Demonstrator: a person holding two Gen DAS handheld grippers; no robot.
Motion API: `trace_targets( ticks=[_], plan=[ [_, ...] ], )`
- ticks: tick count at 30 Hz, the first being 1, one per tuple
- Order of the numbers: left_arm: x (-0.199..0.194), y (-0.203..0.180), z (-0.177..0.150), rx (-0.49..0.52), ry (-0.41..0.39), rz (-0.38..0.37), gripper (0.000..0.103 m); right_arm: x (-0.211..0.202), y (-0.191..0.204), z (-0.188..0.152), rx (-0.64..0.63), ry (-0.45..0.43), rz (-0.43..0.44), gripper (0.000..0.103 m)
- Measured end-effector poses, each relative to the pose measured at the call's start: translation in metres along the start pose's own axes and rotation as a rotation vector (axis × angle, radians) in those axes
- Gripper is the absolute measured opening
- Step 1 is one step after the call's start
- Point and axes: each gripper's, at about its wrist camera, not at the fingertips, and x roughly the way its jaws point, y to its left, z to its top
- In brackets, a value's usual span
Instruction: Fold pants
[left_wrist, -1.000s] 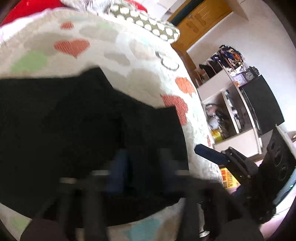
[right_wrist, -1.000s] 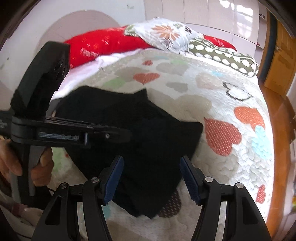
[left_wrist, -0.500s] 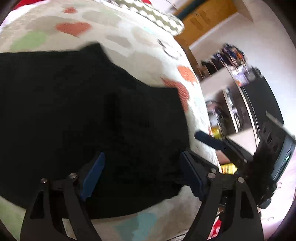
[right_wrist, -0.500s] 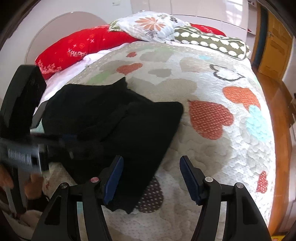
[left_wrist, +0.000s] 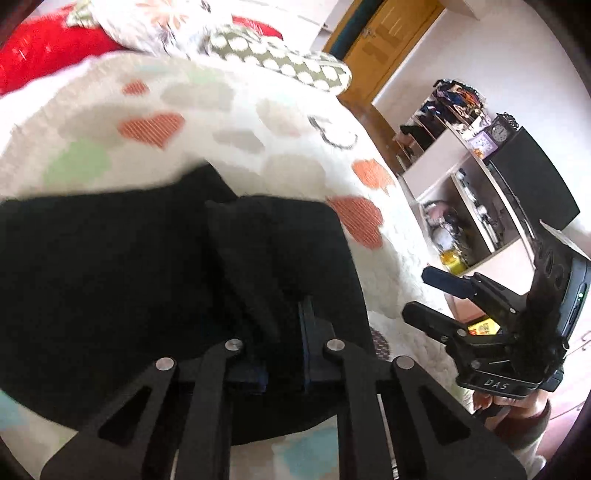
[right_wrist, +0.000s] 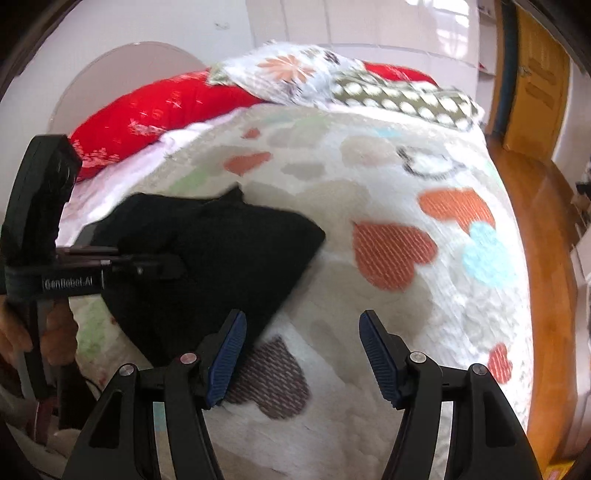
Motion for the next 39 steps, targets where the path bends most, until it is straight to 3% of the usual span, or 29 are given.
trace_targets(
  ticks=[3,7,9,12,13,15,17,18,23,27,30,34,39],
  plan=[
    [-0.008,0.014,0.003,0.016,-0.024,0.073,0.010,0.000,0.023,0.013,-0.042,-0.046,0.047,0.063],
    [0.003,0.038,-0.007,-0.020,-0.002,0.139,0.010,0.029,0.059,0.025,-0.139,-0.020,0.074,0.038],
    [0.012,0.045,-0.015,-0.041,0.032,0.142,0.010,0.052,0.072,0.025,-0.183,0.018,0.066,0.035],
    [0.016,0.055,-0.026,-0.075,0.073,0.120,0.015,0.089,0.075,0.017,-0.204,0.118,0.024,0.035],
    [0.014,0.058,-0.029,-0.089,0.073,0.116,0.017,0.091,0.073,0.014,-0.195,0.109,0.034,0.036],
    [0.004,0.064,-0.031,-0.110,0.055,0.104,0.036,0.085,0.068,0.014,-0.172,0.104,0.050,0.038],
    [-0.009,0.070,-0.031,-0.133,0.018,0.149,0.055,0.073,0.062,0.016,-0.142,0.101,0.067,0.038],
    [-0.017,0.072,-0.029,-0.141,-0.015,0.171,0.058,0.067,0.060,0.017,-0.134,0.092,0.067,0.039],
    [-0.033,0.067,-0.018,-0.137,-0.099,0.178,0.065,0.055,0.062,0.021,-0.141,0.059,0.043,0.039],
    [-0.009,0.060,-0.014,-0.106,-0.063,0.234,0.065,0.068,0.068,0.032,-0.147,0.044,0.014,0.039],
    [0.011,0.065,-0.013,-0.136,-0.056,0.306,0.065,0.085,0.065,0.045,-0.119,0.033,0.002,0.038],
    [0.022,0.068,-0.013,-0.125,-0.065,0.362,0.066,0.115,0.056,0.048,-0.092,0.083,-0.001,0.037],
    [0.020,0.064,-0.014,-0.103,-0.063,0.366,0.070,0.113,0.054,0.048,-0.093,0.079,0.012,0.039]
  ],
)
